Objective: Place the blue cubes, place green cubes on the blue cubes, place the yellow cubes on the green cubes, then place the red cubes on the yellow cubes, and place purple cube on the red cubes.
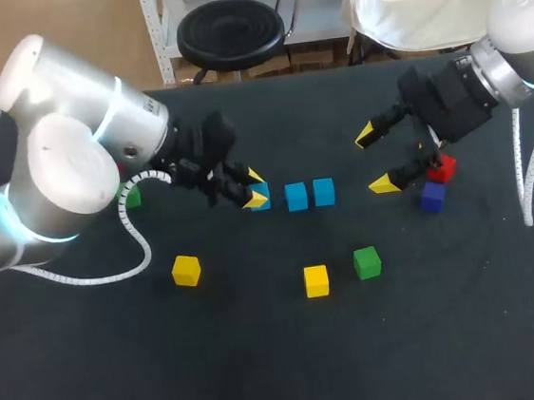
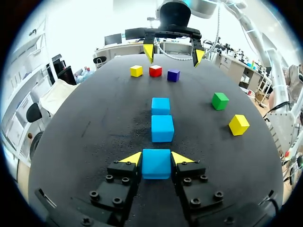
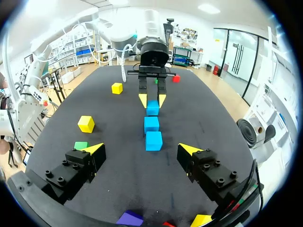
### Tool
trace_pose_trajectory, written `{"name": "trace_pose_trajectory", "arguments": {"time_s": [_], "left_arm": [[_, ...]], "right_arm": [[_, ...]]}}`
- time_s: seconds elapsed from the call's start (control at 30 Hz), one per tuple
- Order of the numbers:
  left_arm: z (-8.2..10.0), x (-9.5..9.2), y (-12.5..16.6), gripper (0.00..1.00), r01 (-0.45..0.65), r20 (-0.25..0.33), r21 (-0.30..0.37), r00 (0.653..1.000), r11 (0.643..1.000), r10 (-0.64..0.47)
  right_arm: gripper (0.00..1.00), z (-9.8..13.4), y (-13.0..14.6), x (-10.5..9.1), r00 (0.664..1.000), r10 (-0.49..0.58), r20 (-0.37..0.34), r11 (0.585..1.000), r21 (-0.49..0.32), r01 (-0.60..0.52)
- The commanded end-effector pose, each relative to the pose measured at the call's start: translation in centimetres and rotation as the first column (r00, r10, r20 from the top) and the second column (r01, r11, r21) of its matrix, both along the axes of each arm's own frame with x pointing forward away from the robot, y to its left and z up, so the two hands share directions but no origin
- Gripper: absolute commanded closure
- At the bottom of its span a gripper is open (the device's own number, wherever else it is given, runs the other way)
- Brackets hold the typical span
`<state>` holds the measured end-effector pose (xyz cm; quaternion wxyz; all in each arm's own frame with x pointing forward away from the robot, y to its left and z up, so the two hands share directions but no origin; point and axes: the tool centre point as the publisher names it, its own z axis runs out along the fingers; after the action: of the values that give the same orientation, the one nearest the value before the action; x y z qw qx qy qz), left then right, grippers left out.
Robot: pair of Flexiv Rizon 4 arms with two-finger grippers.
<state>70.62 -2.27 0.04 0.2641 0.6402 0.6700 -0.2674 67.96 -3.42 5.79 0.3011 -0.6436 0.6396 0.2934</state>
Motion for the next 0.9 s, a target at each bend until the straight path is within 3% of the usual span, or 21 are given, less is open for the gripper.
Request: {"name": "trace_pose_trajectory", "arguments": {"time_s": [0.03,0.9], "left_arm": [[-0.1,0.3,0.0,1.00,0.006,0.006,-0.005,1.000,1.000,-0.006],[-1.0,-0.5,-0.8,1.00,0.000,-0.019,-0.030,1.000,1.000,-0.001]], "right_arm": [[0.00,0.0,0.0,0.0,1.000,0.000,0.000,1.000,0.000,0.000],[0.00,0.0,0.0,0.0,1.000,0.000,0.000,1.000,0.000,0.000]]}}
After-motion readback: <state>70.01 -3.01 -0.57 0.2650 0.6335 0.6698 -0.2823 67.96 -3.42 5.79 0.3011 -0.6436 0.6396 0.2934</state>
